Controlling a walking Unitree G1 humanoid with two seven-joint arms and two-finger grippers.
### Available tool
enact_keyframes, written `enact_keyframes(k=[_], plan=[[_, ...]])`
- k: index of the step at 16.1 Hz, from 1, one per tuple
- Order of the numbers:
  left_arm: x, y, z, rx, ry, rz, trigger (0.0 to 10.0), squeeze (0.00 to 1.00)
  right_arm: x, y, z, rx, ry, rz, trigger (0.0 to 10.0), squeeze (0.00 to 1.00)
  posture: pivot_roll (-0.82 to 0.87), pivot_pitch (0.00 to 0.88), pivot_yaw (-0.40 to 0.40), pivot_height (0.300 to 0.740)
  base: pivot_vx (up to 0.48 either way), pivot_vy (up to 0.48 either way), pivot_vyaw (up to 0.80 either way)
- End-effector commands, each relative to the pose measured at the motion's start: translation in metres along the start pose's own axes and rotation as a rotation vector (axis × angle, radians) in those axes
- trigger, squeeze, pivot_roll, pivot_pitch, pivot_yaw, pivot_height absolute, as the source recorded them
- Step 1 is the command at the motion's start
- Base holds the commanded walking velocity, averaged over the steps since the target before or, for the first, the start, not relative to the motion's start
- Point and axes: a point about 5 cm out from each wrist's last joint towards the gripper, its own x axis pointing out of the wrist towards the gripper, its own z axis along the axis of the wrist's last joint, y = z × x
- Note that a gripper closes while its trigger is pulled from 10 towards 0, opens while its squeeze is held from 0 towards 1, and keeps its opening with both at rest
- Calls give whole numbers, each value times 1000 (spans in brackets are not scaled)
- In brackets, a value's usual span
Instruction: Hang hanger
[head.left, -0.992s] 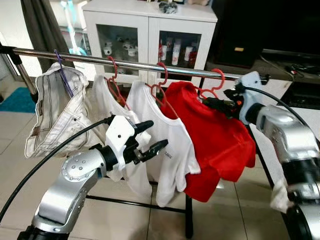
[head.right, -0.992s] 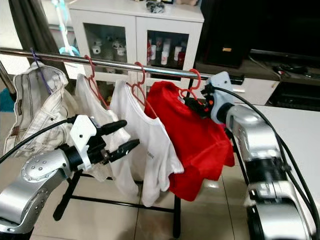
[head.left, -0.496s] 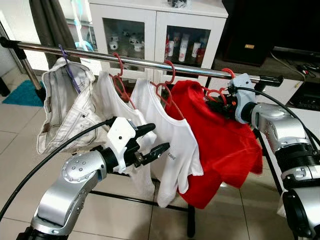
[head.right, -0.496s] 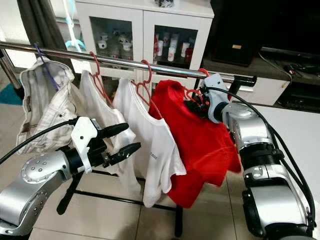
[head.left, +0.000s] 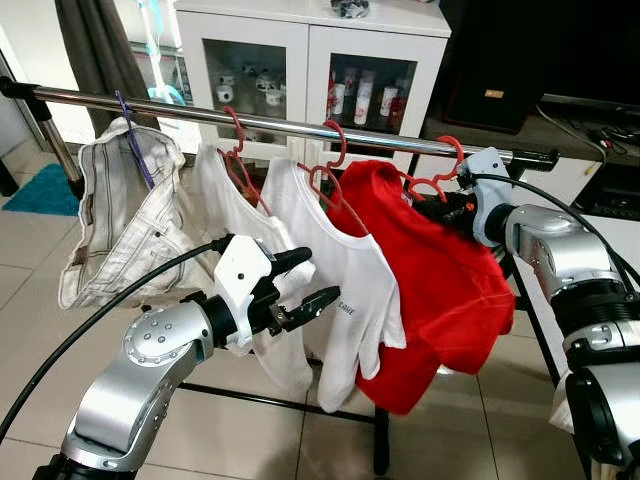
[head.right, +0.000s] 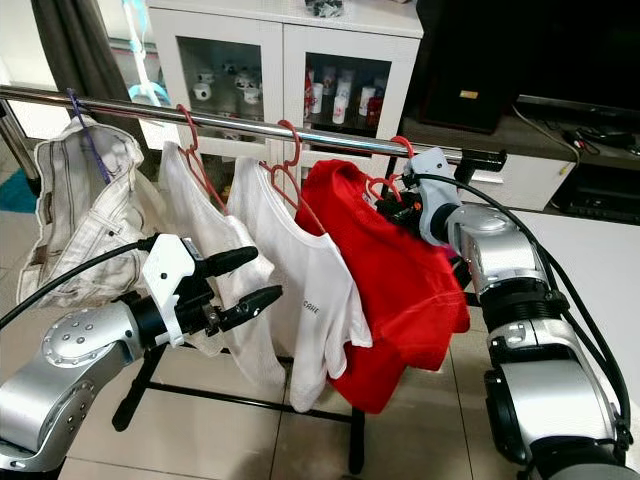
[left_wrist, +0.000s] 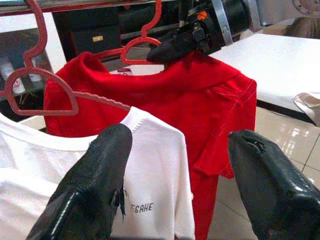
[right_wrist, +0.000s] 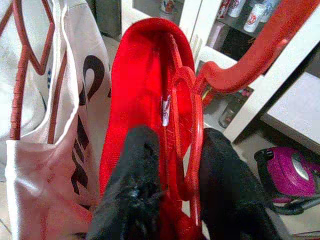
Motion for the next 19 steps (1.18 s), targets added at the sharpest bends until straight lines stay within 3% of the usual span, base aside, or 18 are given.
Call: enact_keyframes(k=[1, 14, 17, 19], plan=[[1, -3, 1, 8, 5, -13, 10000, 0, 1, 0, 2, -6, -6, 1, 0, 0, -82, 0, -41, 740, 0, 0, 0], [3, 0, 2, 21, 8, -3, 10000, 0, 2, 3, 4, 21, -59, -19, 0, 0, -83, 0, -30, 740, 0, 0, 0], [3, 7, -1, 13, 9, 68, 10000, 0, -10, 5, 12, 76, -147, -28, 0, 0, -89, 0, -28, 740, 0, 0, 0], [5, 13, -3, -1, 10, 151, 10000, 0, -23, 9, 22, 140, -262, -60, 0, 0, -95, 0, -25, 740, 0, 0, 0]])
